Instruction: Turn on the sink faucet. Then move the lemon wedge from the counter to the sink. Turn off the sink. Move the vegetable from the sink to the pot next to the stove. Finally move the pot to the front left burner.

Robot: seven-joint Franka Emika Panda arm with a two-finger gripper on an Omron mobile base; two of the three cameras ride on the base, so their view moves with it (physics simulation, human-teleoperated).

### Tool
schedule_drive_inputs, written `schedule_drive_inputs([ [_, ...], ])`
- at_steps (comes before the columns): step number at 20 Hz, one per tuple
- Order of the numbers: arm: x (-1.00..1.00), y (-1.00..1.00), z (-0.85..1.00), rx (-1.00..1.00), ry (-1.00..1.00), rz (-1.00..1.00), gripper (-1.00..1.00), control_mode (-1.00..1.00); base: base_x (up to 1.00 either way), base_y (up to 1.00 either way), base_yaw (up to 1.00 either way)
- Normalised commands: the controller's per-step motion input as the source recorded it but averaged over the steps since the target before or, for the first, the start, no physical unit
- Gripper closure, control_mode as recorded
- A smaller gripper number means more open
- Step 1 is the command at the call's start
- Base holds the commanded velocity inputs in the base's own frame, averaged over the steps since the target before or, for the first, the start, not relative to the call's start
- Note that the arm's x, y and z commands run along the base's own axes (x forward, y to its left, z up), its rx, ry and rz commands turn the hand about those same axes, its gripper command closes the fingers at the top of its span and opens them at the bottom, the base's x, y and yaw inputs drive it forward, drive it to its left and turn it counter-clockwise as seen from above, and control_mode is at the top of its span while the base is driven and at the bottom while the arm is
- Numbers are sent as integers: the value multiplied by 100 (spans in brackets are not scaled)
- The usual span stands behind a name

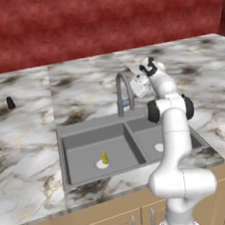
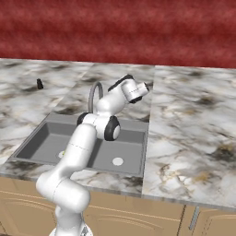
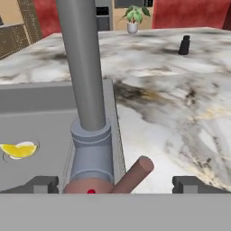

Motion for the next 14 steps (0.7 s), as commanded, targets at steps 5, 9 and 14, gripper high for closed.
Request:
schedule_drive_inputs([
  [5,21,-43,0,0,0,1,-100,-100,0,0,0],
  [9,10,-47,0,0,0,1,-100,-100,0,0,0],
  [14,-13,-25,0,0,-2,0,-100,-100,0,0,0],
])
